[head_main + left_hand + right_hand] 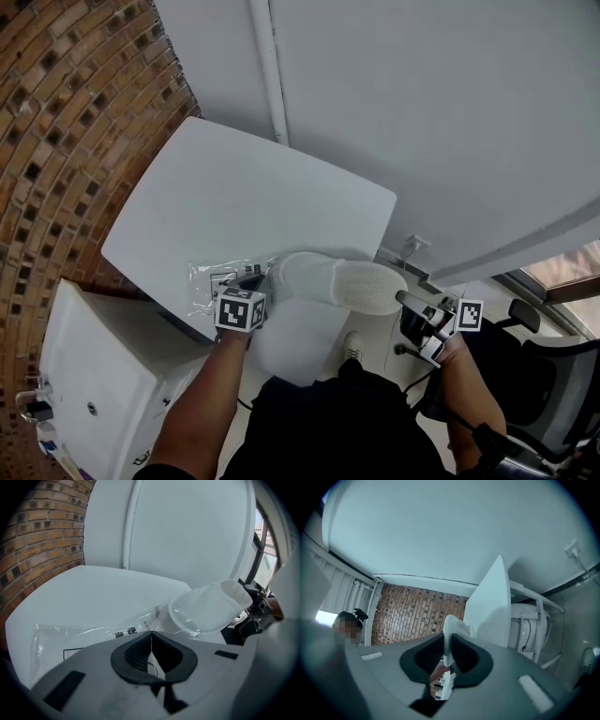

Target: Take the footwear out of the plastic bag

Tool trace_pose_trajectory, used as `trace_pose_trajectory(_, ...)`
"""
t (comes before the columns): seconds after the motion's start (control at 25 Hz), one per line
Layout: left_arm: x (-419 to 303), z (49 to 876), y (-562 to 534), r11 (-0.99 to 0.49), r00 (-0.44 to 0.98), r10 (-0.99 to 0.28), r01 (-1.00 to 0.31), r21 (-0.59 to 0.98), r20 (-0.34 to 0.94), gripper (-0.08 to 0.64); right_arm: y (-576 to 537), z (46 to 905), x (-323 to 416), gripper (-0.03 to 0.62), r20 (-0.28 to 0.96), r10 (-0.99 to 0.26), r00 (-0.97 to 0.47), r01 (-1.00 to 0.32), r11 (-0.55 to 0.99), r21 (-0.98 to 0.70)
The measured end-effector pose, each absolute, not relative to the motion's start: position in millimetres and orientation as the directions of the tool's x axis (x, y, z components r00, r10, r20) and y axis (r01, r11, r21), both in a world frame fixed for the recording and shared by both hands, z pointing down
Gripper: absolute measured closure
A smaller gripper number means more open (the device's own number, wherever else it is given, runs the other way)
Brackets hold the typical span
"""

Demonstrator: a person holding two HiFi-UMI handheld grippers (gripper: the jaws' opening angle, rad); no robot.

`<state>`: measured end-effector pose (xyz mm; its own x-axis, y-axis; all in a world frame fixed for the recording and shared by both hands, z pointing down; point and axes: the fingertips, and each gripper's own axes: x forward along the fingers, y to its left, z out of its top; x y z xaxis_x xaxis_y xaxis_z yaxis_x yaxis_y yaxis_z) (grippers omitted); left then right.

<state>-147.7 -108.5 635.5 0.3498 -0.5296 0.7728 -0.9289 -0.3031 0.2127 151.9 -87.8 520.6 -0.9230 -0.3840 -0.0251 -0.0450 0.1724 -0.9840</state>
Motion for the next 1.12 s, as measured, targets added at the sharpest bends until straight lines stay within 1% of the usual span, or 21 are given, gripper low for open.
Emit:
trace_pose_trajectory(0.24, -150, 627, -143, -0.245, 0.330, -0.558, -0.942, 0.229, 0.762, 0.551, -86, 489, 179, 0.540, -0.110, -0.467, -0.878, 0.000, 0.229, -0.974)
trace_pose_trajectory(0.4, -151, 624, -164, -0.217, 0.328, -0.572, -0.944, 0.247, 0.752, 0.551, -76, 477, 179, 0.540, -0.122, -0.435, -0.892, 0.006, 0.259, -0.966)
trace_pose_trajectory(0.64, -150, 615, -174, -0.194, 0.354, -0.606, -0.934, 0.298, 0.713, 0.547, -53, 487, 162, 0.540, -0.073, -0.369, -0.927, -0.023, 0.250, -0.968)
trace_pose_trajectory(0.68, -148, 613, -174, -0.196, 0.366, -0.612, -0.929, 0.314, 0.701, 0.528, -50, 491, 158, 0.540, -0.062, -0.358, -0.932, -0.029, 0.244, -0.969)
trace_pose_trajectory(0.76, -145, 608, -173, -0.205, 0.397, -0.623, -0.914, 0.349, 0.674, 0.458, -44, 499, 149, 0.540, -0.047, -0.336, -0.941, -0.034, 0.232, -0.972)
trace_pose_trajectory(0.8, -144, 604, -171, -0.214, 0.411, -0.630, -0.908, 0.361, 0.659, 0.435, -42, 502, 145, 0.540, -0.044, -0.325, -0.945, -0.033, 0.226, -0.973)
trace_pose_trajectory(1.0, -151, 576, -162, -0.252, 0.457, -0.674, -0.881, 0.400, 0.580, 0.370, -38, 513, 119, 0.540, -0.039, -0.260, -0.965, -0.015, 0.203, -0.979)
trace_pose_trajectory(1.12, -166, 552, -146, -0.258, 0.455, -0.709, -0.878, 0.402, 0.539, 0.368, -34, 519, 95, 0.539, -0.037, -0.203, -0.979, -0.003, 0.193, -0.981)
